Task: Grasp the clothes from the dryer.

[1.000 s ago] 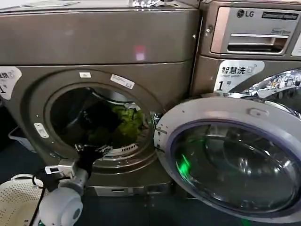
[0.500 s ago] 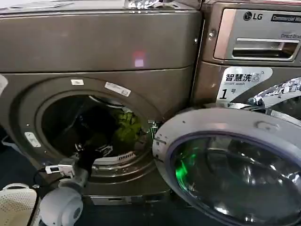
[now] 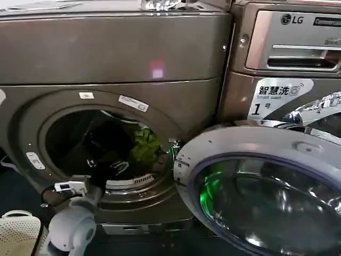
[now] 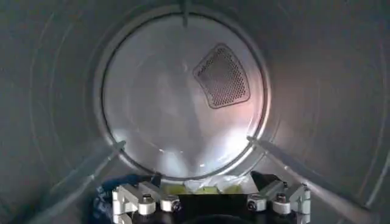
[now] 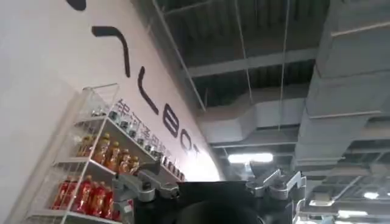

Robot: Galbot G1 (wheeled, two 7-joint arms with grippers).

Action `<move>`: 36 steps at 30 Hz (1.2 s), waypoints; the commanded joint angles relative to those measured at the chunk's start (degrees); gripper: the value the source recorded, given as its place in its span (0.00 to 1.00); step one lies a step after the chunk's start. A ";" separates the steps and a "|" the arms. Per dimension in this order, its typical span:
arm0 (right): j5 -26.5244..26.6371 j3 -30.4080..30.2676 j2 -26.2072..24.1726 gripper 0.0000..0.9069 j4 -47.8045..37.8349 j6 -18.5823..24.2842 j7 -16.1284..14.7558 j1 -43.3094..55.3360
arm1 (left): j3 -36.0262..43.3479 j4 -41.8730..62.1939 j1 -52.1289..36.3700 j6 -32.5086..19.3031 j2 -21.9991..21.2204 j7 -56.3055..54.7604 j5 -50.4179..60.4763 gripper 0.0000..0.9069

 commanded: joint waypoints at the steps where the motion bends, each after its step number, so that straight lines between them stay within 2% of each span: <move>1: 0.13 0.35 0.12 1.00 0.18 0.05 -0.05 -0.21 | 4.05 9.92 -11.01 -0.96 -1.33 0.02 0.31 1.00; 12: 0.95 1.33 0.20 1.00 0.32 0.00 -0.28 -0.88 | 9.60 26.74 -25.10 -4.68 -4.45 0.43 3.06 1.00; 21: 1.10 1.11 -0.05 1.00 0.67 -0.04 -0.65 -0.72 | 13.54 39.75 -34.31 -7.24 -5.34 0.89 4.01 1.00; 36: 1.22 0.91 -0.52 1.00 0.42 0.06 -1.12 -0.11 | 15.82 60.20 -47.68 -11.65 -10.31 2.47 5.25 1.00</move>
